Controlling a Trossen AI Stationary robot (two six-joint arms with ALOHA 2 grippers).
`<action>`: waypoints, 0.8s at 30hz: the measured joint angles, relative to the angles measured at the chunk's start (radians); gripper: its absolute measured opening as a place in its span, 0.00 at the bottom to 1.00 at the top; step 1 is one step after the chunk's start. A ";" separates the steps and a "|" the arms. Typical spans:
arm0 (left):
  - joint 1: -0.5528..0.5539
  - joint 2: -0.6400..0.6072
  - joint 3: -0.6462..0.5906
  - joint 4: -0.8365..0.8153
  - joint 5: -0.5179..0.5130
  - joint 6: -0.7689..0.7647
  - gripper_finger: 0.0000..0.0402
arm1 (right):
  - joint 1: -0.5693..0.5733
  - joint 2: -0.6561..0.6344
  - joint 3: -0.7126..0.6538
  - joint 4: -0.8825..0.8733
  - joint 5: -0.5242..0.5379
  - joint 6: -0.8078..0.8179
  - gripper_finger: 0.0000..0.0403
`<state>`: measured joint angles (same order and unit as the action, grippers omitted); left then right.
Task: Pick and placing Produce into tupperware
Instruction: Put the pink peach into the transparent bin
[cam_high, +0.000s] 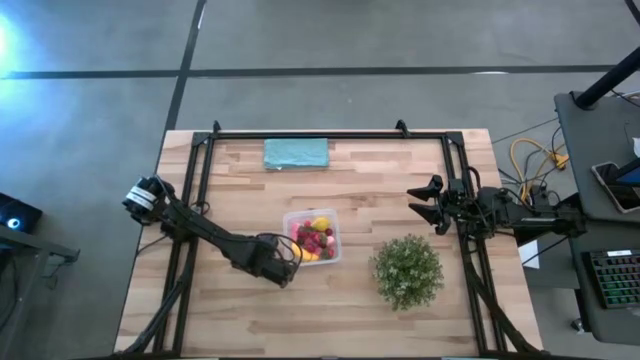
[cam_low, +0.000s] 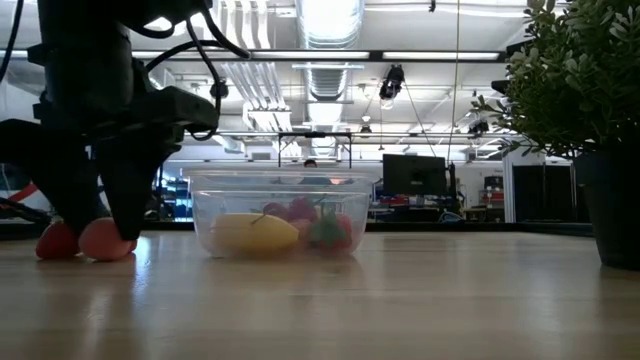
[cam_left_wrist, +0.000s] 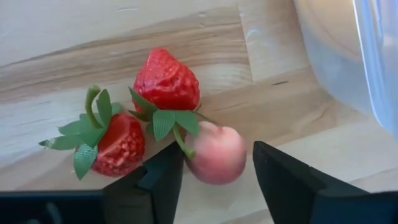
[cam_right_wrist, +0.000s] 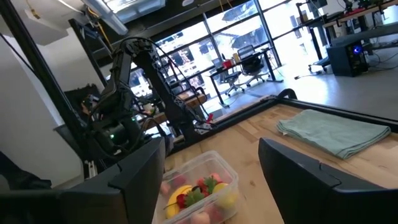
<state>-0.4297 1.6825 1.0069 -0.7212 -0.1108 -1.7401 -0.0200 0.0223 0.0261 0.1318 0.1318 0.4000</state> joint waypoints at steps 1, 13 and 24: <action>0.000 0.000 0.000 0.000 0.000 0.000 0.43 | 0.000 0.000 0.000 0.000 0.000 0.000 0.62; 0.000 0.000 0.000 0.003 0.002 0.002 0.35 | 0.000 0.000 0.000 0.000 0.000 0.000 0.62; 0.004 -0.129 0.115 -0.003 -0.080 0.083 0.35 | 0.000 0.000 0.000 0.000 0.000 0.000 0.61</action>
<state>-0.4258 1.5535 1.1216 -0.7240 -0.1908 -1.6575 -0.0200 0.0223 0.0261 0.1318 0.1318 0.4000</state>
